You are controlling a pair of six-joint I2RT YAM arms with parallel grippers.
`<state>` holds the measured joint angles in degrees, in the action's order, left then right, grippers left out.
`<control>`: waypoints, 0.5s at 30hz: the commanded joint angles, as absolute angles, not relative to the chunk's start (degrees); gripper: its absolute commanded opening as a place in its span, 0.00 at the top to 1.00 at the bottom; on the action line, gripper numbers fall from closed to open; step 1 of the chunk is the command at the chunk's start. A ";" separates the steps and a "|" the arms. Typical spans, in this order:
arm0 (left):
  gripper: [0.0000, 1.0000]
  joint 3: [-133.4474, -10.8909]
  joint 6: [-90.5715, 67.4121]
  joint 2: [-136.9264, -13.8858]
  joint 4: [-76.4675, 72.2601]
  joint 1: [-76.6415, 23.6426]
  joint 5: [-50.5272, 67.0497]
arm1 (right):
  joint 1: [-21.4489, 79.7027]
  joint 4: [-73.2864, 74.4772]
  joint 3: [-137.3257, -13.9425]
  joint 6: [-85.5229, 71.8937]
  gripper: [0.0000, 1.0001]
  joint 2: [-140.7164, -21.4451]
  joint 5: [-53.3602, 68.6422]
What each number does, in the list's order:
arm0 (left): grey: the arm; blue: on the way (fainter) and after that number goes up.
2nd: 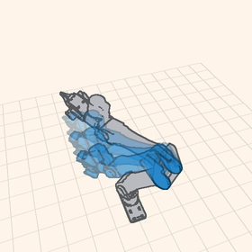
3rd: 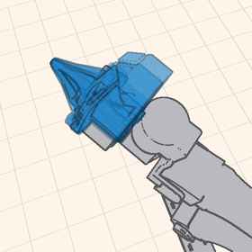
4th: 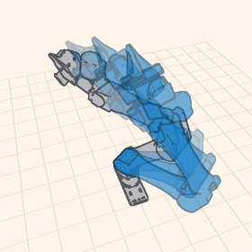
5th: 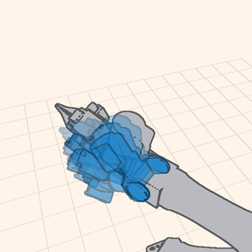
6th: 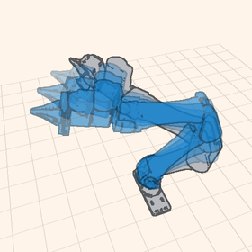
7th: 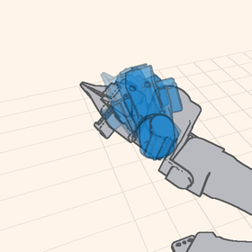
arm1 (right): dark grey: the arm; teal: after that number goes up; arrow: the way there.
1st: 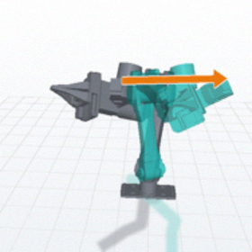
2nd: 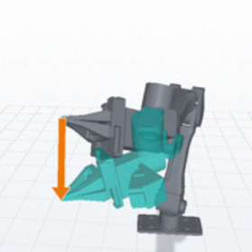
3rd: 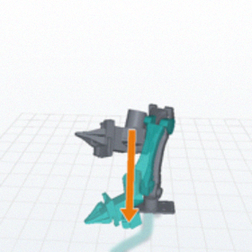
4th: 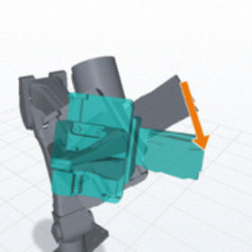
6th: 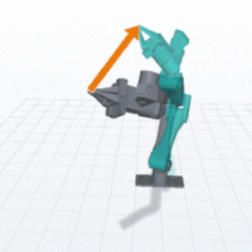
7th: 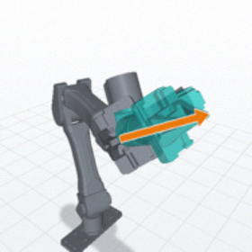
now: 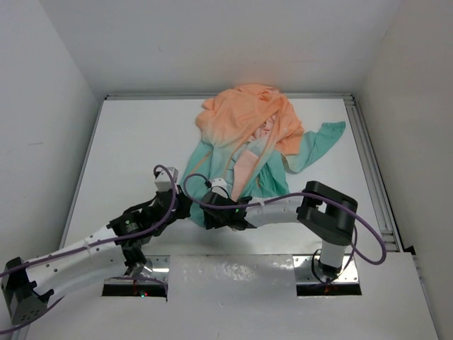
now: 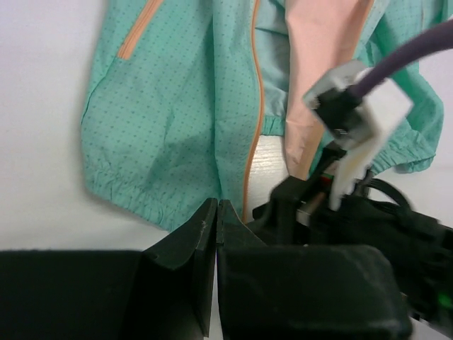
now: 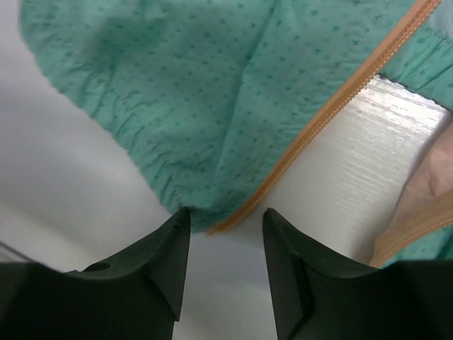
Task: Zip up the jacket
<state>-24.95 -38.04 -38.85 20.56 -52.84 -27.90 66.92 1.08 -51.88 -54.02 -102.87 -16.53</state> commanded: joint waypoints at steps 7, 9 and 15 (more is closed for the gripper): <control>0.92 -23.12 -37.18 -38.66 18.55 -53.00 -21.63 | 67.32 3.60 -53.79 -55.46 0.78 -105.91 -23.72; 0.89 -21.89 -35.78 -39.55 15.93 -53.00 -17.95 | 67.24 3.95 -53.18 -55.11 0.90 -104.60 -25.22; 0.76 -21.09 -33.05 -43.24 11.26 -53.00 -11.88 | 67.32 7.91 -49.49 -50.98 1.00 -97.85 -30.32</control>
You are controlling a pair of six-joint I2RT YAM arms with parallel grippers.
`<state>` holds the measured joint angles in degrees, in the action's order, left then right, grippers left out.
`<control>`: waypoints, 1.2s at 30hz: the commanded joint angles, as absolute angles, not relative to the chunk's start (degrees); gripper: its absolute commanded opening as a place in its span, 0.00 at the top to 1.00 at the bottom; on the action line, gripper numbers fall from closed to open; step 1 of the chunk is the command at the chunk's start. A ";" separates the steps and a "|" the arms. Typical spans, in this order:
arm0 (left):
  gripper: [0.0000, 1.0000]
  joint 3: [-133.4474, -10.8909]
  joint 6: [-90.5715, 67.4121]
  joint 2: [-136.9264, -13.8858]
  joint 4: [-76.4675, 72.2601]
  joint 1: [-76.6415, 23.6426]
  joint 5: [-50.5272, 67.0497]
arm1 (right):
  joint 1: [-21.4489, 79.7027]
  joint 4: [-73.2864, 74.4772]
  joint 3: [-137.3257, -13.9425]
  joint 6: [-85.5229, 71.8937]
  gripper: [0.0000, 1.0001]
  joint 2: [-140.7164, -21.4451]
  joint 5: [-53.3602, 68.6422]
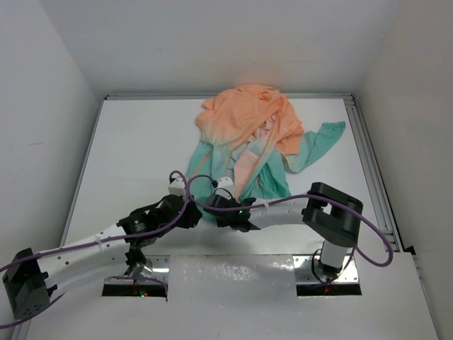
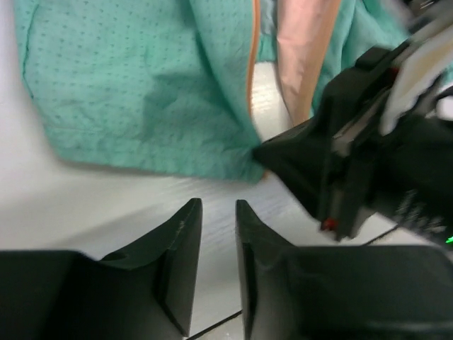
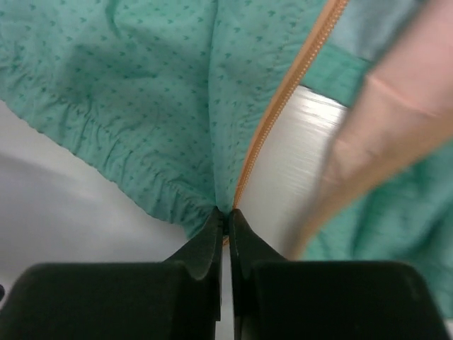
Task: Zip up the jacket
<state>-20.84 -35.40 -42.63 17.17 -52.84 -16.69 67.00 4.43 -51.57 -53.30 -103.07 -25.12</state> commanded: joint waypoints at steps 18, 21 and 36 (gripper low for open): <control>0.72 -25.04 -25.58 -59.75 3.25 -55.53 -7.03 | 67.32 11.96 -33.67 -53.43 0.95 -70.76 -29.35; 0.70 -26.54 -23.65 -63.17 3.78 -57.83 -9.93 | 67.24 10.20 -32.00 -53.53 0.93 -69.00 -28.48; 0.58 -29.27 -20.22 -74.52 1.05 -58.01 -12.05 | 67.32 8.62 -27.69 -53.35 0.87 -61.17 -24.08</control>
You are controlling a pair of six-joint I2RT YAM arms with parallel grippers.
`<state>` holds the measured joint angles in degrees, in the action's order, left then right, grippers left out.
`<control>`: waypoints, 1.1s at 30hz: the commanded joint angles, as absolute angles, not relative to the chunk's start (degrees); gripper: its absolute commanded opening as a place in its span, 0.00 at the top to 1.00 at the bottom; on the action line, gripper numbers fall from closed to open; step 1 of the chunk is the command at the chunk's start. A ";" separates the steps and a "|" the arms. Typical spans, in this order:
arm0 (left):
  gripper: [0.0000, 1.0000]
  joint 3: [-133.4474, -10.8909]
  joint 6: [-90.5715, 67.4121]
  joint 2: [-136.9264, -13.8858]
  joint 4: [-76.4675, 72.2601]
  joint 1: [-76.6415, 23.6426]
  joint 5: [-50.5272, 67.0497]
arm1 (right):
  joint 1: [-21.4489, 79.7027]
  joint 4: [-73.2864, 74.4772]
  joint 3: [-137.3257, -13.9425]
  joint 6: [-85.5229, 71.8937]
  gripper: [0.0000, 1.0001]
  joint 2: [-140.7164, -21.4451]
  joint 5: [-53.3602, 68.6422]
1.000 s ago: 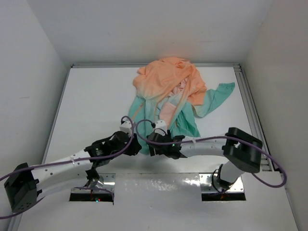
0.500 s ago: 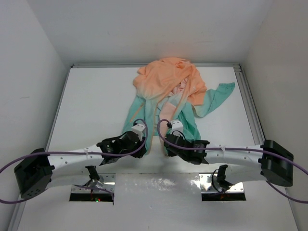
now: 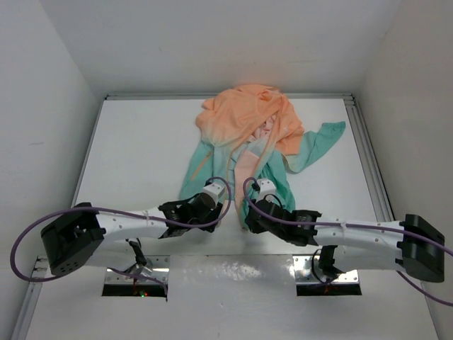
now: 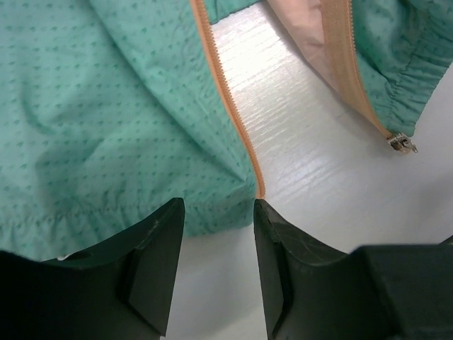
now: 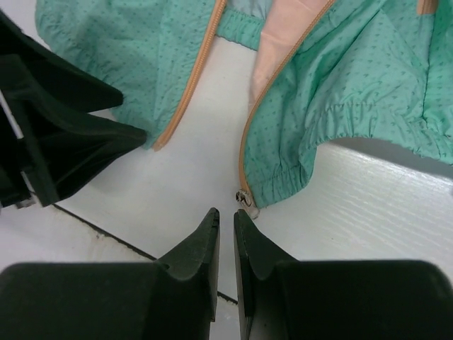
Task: Zip up the jacket
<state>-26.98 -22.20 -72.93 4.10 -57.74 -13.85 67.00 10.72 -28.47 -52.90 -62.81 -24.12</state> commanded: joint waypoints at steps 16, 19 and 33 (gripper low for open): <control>0.98 -29.62 -18.81 -79.98 -3.25 -58.01 -11.17 | 67.24 10.46 -27.43 -53.96 0.87 -60.74 -25.31; 1.00 -28.83 -19.33 -79.98 -4.83 -58.01 -9.76 | 67.32 10.63 -27.33 -53.79 0.87 -59.68 -25.57; 1.00 -16.53 -35.85 -55.11 -24.07 -56.69 -10.46 | 67.24 12.13 -28.65 -54.05 1.00 -56.61 -23.12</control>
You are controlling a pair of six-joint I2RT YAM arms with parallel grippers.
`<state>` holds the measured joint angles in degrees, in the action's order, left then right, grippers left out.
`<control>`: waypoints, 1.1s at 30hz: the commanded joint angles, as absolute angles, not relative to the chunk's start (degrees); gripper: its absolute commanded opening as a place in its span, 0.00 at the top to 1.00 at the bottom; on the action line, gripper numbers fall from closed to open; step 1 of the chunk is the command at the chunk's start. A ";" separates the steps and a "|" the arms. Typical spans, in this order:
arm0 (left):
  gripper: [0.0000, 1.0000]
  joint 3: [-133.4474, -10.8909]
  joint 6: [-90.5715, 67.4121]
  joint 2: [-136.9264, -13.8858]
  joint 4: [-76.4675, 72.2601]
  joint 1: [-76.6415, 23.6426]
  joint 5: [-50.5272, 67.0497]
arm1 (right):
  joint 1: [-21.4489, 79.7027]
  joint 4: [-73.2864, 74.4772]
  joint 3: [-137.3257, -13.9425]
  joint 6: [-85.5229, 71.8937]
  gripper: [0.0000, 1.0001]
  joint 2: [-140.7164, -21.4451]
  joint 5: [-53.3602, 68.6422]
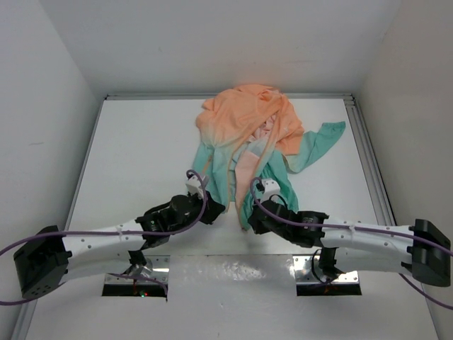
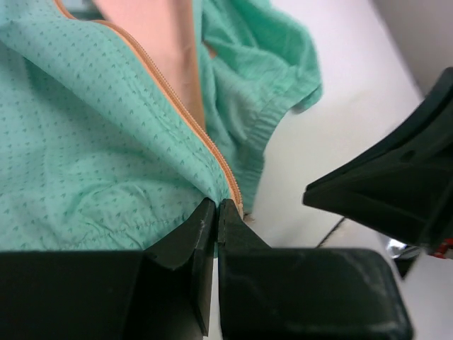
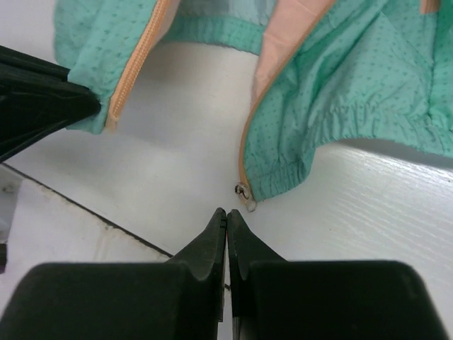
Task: Zip up the jacket
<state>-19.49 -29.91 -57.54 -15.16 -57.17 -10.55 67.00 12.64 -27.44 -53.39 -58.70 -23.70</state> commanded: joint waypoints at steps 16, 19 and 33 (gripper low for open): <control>1.00 -11.60 -37.53 -46.85 -24.79 -56.69 -14.68 | 67.15 9.05 -27.68 -54.93 1.00 -63.62 -25.49; 1.00 -12.57 -37.18 -47.11 -23.03 -56.69 -14.77 | 67.15 8.53 -28.30 -55.63 0.97 -66.96 -26.19; 1.00 -10.55 -36.04 -44.30 -23.81 -56.69 -14.32 | 67.06 5.89 -34.27 -53.87 0.79 -62.33 -26.72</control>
